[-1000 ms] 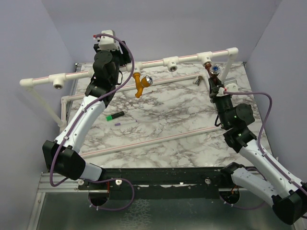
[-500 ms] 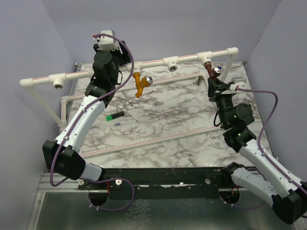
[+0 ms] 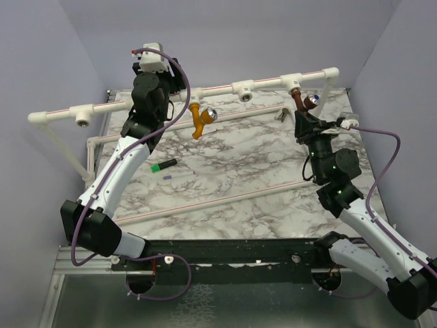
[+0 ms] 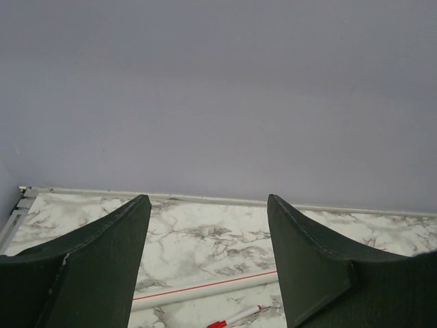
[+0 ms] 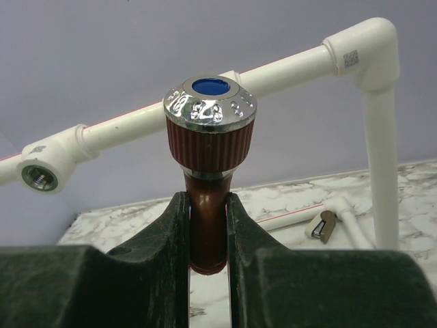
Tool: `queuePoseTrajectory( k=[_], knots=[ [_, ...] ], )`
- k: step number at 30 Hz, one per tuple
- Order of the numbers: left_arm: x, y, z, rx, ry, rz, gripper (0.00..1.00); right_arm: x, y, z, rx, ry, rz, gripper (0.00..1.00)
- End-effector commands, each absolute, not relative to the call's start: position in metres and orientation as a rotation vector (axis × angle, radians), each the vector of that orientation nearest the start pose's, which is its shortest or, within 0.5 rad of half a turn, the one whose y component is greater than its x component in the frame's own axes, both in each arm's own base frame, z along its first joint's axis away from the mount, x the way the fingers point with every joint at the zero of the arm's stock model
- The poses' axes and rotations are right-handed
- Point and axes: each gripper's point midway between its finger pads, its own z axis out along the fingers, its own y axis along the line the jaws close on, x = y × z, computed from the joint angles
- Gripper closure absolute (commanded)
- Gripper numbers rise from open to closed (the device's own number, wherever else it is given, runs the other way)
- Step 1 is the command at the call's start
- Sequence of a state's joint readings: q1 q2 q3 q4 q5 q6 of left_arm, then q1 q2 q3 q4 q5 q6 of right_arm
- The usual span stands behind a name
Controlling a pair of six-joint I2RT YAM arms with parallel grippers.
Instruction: Install the water faucets
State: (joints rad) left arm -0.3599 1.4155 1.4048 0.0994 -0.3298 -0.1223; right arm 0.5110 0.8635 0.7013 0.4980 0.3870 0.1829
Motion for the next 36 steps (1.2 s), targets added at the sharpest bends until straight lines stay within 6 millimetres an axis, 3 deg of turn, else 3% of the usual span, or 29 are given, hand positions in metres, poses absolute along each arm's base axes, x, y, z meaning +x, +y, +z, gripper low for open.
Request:
queuePoseTrajectory(
  k=[1,18,36],
  knots=[
    [0.444,-0.117,0.303,0.023,1.834,-0.049,0.29,0.325,0.125,0.383,0.24,1.217,0.536,0.99],
    [0.444,-0.118,0.301,0.026,1.837,-0.056,0.29,0.322,0.124,0.398,0.533,1.167,0.815,0.99],
    [0.443,-0.119,0.299,0.029,1.841,-0.063,0.29,0.32,0.131,0.399,0.856,1.126,1.154,0.99]
  ],
)
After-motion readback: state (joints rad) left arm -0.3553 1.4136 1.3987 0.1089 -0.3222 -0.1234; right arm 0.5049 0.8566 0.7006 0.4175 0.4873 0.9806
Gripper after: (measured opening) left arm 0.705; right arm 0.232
